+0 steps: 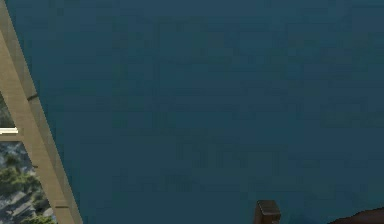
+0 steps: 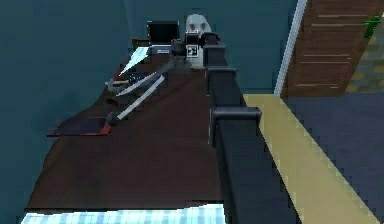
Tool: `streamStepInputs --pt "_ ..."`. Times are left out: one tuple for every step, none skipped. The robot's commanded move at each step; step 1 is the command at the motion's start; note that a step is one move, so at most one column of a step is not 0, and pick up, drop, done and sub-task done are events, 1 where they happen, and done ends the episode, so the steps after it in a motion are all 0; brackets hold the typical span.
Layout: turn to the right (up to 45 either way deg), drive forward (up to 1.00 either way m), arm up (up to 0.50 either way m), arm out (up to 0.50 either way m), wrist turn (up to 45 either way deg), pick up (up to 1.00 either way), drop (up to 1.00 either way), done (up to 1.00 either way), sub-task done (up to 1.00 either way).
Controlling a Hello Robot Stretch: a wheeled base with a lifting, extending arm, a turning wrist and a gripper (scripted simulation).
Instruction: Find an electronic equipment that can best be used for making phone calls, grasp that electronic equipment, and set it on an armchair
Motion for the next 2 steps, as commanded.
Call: streamStepInputs --pt "0.0 0.00 0.00 0.00 -18.0 0.00 0.00 0.00 0.00" --pt "0.0 0.00 0.00 -0.44 0.0 0.00 0.00 0.00 0.00"
